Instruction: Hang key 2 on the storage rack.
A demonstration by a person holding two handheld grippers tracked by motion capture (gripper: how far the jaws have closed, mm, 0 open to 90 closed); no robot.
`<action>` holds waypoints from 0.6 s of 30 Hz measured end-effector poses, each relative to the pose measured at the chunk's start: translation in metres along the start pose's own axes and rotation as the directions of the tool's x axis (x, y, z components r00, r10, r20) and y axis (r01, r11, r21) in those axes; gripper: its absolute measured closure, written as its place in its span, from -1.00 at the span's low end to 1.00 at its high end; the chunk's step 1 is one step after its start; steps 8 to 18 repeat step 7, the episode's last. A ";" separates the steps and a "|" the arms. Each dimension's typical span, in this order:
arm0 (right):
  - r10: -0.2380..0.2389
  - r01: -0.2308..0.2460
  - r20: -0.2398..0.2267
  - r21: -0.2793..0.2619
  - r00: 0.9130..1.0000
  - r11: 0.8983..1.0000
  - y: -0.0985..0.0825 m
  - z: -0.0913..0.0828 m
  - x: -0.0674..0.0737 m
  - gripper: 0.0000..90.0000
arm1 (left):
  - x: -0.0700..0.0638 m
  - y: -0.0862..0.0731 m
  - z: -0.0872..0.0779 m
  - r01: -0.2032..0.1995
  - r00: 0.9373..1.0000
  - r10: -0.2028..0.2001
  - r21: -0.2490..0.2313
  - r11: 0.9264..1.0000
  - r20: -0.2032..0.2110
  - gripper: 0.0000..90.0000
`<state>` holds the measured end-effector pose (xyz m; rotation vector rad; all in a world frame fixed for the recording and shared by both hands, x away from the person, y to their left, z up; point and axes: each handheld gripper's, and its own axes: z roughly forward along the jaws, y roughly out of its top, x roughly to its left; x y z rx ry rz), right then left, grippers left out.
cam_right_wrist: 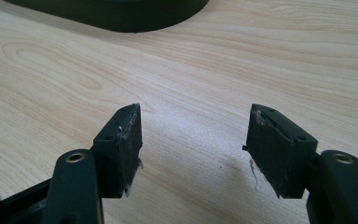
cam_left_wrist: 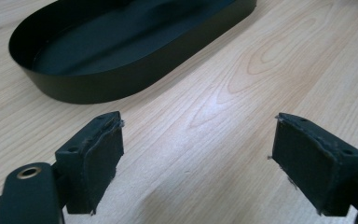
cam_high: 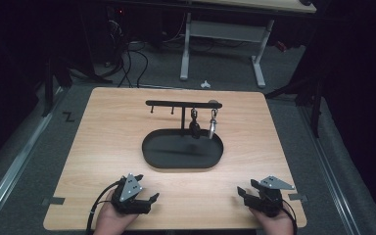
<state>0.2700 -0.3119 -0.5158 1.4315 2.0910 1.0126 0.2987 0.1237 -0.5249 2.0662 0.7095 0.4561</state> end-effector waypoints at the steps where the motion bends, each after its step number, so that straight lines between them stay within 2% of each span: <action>1: -0.004 0.004 0.001 0.005 1.000 1.000 -0.001 0.001 0.001 -0.20 | 0.000 0.000 0.001 -0.006 1.000 0.006 0.006 1.000 0.005 -0.63; 7: 0.006 -0.006 0.013 0.009 1.000 1.000 -0.002 0.002 -0.003 -0.19 | 0.004 -0.002 -0.002 0.001 1.000 -0.001 0.001 1.000 0.002 -0.63; 18: 0.006 -0.006 0.013 0.009 1.000 1.000 -0.002 0.002 -0.003 -0.19 | 0.004 -0.002 -0.002 0.001 1.000 -0.001 0.001 1.000 0.002 -0.63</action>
